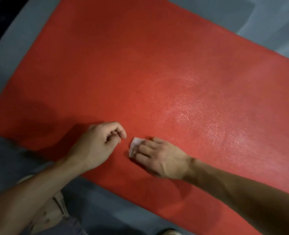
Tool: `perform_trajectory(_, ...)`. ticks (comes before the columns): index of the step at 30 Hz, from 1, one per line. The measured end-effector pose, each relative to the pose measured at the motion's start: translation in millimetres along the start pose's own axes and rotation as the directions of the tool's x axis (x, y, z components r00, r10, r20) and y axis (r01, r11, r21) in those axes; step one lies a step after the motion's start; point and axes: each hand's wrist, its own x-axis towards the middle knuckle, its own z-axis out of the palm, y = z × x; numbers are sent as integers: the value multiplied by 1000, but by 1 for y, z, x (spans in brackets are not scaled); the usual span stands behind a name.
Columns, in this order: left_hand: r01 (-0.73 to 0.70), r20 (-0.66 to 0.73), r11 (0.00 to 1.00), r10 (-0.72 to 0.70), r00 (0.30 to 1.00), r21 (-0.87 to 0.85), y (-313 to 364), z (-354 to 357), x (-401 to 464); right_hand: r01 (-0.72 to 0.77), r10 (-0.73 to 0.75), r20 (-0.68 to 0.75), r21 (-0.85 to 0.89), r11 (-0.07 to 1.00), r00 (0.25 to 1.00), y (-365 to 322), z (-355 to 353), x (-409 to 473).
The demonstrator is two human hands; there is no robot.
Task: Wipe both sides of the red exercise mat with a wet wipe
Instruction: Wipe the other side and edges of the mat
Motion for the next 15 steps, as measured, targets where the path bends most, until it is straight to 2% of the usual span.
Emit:
perform_trajectory(1,-9,21,1000,9,1000,19,0,-7,1,17,-17,-5,-24,1000,1000,14,-5,1)
perform_trajectory(2,-12,41,999,11,999,43,-1,-16,2,-37,34,-48,-61,997,998,36,-13,6)
perform_trajectory(4,-20,78,996,13,997,91,-3,-35,4,-265,226,-246,-141,954,943,99,-35,10)
perform_trajectory(5,-24,97,993,13,995,113,-4,-45,4,-451,379,-337,-169,876,862,131,-51,9)
perform_trajectory(6,-31,116,991,16,993,133,-5,-56,2,-636,549,-383,-153,756,744,157,-66,6)
perform_trajectory(7,-47,134,988,27,991,147,-6,-66,2,-778,694,-410,-65,625,592,172,-78,3)
perform_trajectory(8,-64,149,985,40,988,161,-6,-76,0,-854,781,-412,16,520,469,174,-81,8)
perform_trajectory(9,-83,161,981,55,985,173,-5,-85,-2,-869,802,-412,46,492,432,164,-81,17)
perform_trajectory(10,-94,165,979,65,984,180,-5,-93,-5,-834,774,-396,39,551,494,142,-76,32)
perform_trajectory(11,-99,161,978,69,984,182,-6,-101,-8,-731,688,-361,22,682,630,111,-62,46)
perform_trajectory(13,-85,151,979,57,987,185,-11,-112,-15,-414,410,-187,21,910,893,34,-24,59)
perform_trajectory(14,-68,150,979,39,988,190,-15,-116,-19,-236,236,-72,12,972,969,-6,-10,56)
perform_trajectory(15,-56,149,980,28,988,192,-19,-118,-25,-94,95,10,-17,995,995,-31,1,52)
